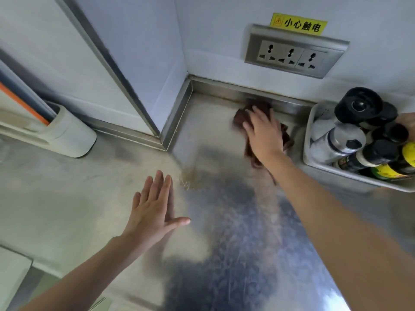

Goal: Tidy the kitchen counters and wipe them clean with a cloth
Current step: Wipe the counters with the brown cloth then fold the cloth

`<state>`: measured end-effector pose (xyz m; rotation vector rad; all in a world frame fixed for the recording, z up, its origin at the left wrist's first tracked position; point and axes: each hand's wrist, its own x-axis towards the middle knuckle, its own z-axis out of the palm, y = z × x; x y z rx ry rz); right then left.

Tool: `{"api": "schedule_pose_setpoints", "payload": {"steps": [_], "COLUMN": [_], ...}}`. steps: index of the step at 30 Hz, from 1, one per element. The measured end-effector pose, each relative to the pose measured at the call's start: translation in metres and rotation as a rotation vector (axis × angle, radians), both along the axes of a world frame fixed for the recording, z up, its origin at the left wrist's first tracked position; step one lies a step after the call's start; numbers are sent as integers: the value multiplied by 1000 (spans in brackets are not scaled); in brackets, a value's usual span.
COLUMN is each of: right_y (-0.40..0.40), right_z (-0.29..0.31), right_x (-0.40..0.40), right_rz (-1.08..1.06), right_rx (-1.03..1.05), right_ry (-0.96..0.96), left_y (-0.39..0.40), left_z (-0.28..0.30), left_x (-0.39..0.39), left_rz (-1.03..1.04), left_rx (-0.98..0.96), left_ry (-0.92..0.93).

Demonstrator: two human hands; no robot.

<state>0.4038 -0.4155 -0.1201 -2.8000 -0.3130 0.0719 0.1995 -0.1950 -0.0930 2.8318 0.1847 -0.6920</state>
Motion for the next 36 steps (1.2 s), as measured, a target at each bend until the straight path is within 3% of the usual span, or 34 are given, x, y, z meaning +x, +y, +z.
{"api": "schedule_pose_setpoints", "payload": {"steps": [2, 6, 7, 9, 13, 15, 20, 22, 25, 29, 31, 34, 36], "right_y": [25, 70, 67, 60, 73, 94, 84, 83, 95, 108, 94, 56, 41], "right_z": [4, 4, 4, 2, 0, 0, 8, 6, -2, -3, 1, 4, 0], "right_x": [-9, -65, -61, -31, 24, 7, -45, -9, 42, -10, -77, -137, -112], "right_rz": [-104, 640, 742, 724, 256, 157, 727, 703, 486, 288, 480, 934, 924], "right_rx": [58, 84, 49, -16, 88, 157, 112, 83, 78, 182, 208, 48, 2], "right_ry": [34, 52, 49, 16, 17, 31, 23, 5, -20, -14, -55, -29, -25], "left_y": [-1, 1, 3, 11, 34, 43, 56, 59, 63, 61, 60, 63, 67], "left_z": [1, 1, 2, 2, 4, 5, 0, 0, 4, 6, 5, 4, 4], "left_x": [0, -1, -1, -2, -4, -8, -22, -27, -29, -36, -42, -52, -58], "left_rz": [5, -17, -28, -32, 4, 64, 53, 60, 101, 99, 86, 40, 8], "left_rx": [-14, -22, -21, -34, -43, -69, -91, -112, -128, -155, -171, -172, -160], "left_ry": [-2, -22, -33, -71, -185, -191, -207, -220, -263, -240, -242, -224, -236]}}
